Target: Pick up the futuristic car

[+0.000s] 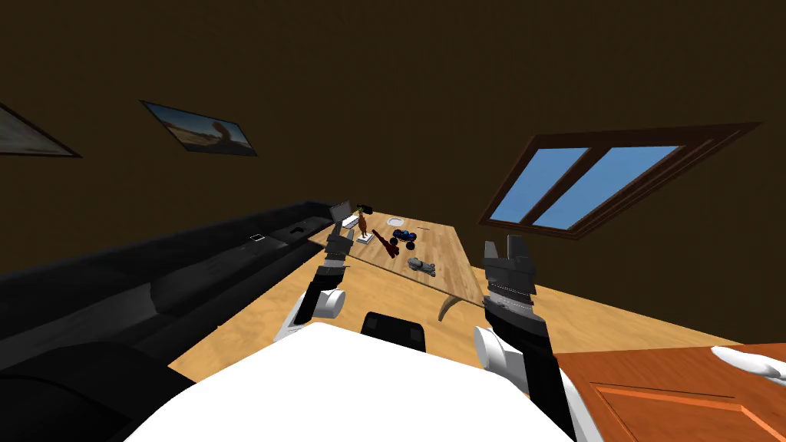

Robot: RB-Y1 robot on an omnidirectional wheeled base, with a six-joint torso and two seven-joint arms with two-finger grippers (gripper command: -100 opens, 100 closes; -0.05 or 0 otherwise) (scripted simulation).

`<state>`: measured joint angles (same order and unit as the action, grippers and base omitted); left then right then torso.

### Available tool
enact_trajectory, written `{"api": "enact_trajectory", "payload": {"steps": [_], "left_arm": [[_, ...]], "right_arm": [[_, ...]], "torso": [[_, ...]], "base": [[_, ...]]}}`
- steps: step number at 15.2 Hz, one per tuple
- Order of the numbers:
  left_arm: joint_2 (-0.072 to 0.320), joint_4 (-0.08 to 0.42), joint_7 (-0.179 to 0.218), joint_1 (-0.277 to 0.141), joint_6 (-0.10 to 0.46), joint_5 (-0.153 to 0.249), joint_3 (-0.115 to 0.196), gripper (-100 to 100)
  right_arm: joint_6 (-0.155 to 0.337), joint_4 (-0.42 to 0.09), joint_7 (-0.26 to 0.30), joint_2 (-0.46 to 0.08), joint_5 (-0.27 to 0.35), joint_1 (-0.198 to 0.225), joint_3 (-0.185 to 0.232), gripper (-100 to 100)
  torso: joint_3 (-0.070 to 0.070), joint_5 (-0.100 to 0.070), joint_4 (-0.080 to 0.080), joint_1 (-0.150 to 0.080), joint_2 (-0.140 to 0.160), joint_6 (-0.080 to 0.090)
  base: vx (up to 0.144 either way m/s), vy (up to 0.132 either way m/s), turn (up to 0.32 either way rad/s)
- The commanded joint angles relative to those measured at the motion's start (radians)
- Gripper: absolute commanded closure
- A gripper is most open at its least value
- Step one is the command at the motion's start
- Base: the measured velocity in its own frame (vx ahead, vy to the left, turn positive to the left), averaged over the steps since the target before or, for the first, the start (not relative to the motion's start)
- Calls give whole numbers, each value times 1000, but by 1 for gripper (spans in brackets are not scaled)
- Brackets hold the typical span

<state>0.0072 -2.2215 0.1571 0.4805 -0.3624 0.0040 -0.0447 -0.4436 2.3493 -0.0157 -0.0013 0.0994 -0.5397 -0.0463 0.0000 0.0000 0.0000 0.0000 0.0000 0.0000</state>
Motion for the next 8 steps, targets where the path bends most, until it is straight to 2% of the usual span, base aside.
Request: {"api": "enact_trajectory", "payload": {"steps": [1, 2, 3, 7, 8], "left_arm": [[0, 0, 0, 0, 0, 0, 0, 0], [0, 0, 0, 0, 0, 0, 0, 0], [0, 0, 0, 0, 0, 0, 0, 0], [0, 0, 0, 0, 0, 0, 0, 0], [0, 0, 0, 0, 0, 0, 0, 0]], "right_arm": [[-4, -13, -1, -35, 10, -2, -1, -100], [-8, -26, -2, -62, 20, -3, -1, -100], [-8, -26, -2, -62, 20, -3, -1, -100], [-28, -90, -8, -148, 68, -10, -3, -100], [-28, -90, -8, -148, 68, -10, -3, -100]], "torso": [[0, 0, 0, 0, 0, 0], [0, 0, 0, 0, 0, 0], [0, 0, 0, 0, 0, 0], [0, 0, 0, 0, 0, 0], [0, 0, 0, 0, 0, 0]], "base": [[0, 3, 47], [1, 6, 109], [1, 4, 89], [4, 7, 119], [4, 8, 97]]}}
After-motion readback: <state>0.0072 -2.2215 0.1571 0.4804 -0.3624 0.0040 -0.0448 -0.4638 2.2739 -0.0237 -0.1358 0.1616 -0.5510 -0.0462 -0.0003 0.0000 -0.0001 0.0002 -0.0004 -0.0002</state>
